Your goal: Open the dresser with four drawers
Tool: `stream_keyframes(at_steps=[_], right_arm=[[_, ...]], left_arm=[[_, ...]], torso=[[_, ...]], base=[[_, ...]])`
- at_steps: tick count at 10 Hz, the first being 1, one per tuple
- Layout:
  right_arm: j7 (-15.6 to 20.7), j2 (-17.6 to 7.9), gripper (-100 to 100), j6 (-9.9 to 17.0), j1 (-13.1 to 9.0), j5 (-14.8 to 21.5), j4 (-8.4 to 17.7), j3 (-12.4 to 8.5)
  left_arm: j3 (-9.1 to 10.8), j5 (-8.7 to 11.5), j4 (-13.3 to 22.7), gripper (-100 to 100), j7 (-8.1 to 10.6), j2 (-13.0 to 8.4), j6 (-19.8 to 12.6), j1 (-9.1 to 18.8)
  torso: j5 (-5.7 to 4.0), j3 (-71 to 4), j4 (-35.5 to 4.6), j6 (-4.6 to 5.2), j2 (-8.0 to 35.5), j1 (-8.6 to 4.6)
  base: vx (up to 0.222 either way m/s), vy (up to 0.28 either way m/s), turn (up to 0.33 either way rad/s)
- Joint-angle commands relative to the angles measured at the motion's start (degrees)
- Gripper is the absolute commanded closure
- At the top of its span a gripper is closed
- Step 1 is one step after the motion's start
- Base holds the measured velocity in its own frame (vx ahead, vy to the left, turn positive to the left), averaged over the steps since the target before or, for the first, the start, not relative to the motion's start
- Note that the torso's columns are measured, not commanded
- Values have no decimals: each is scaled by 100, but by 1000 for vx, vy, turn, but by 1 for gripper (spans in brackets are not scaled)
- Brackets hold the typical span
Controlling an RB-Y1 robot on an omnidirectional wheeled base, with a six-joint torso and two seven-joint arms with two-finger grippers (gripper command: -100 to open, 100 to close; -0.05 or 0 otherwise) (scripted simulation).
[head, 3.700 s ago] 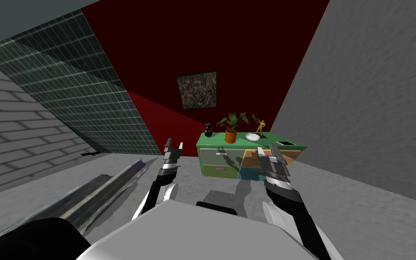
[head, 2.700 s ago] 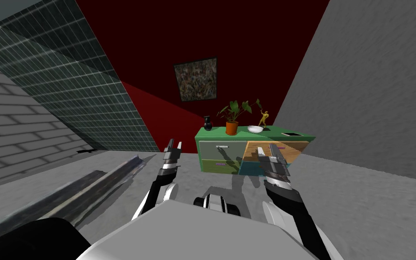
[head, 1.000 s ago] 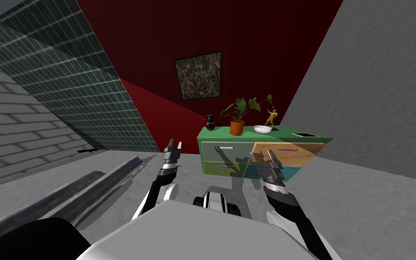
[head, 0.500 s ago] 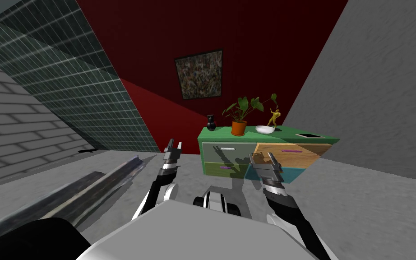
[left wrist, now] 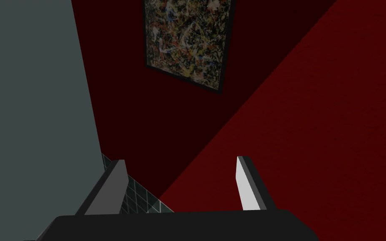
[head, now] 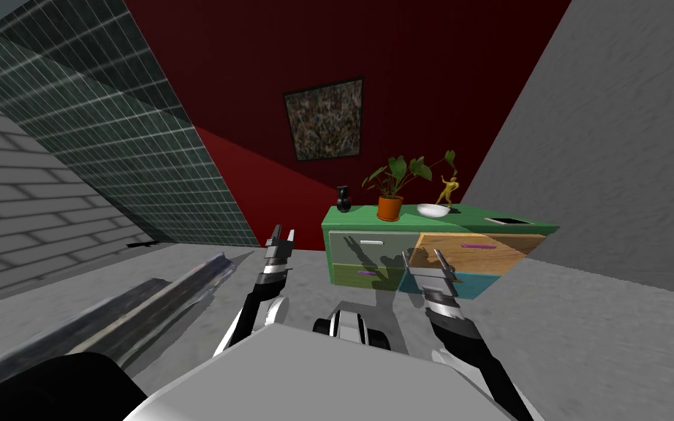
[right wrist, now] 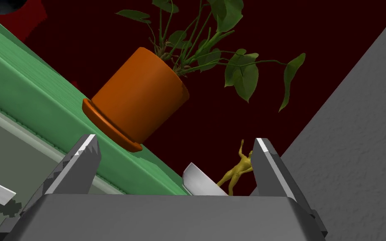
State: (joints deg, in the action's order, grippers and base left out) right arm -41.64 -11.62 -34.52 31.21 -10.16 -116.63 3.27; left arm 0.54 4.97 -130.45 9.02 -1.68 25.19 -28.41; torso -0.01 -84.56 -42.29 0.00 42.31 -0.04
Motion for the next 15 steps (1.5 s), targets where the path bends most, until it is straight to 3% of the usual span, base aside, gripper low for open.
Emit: stream_keyframes(at_steps=[1,14,15], right_arm=[[-435,-58,-100,-50,22,-155,117,72],[-2466,-284,-100,-255,45,-767,623,401],[-2640,-344,-100,-304,32,-920,761,495]], left_arm=[[0,0,0,0,0,0,0,0],[0,0,0,0,0,0,0,0],[0,0,0,0,0,0,0,0]], torso=[[0,-2,1,0,-5,3],[2,-4,2,0,-6,7],[0,2,-1,0,3,1]], base=[[38,32,6],[32,28,5],[33,36,11]])
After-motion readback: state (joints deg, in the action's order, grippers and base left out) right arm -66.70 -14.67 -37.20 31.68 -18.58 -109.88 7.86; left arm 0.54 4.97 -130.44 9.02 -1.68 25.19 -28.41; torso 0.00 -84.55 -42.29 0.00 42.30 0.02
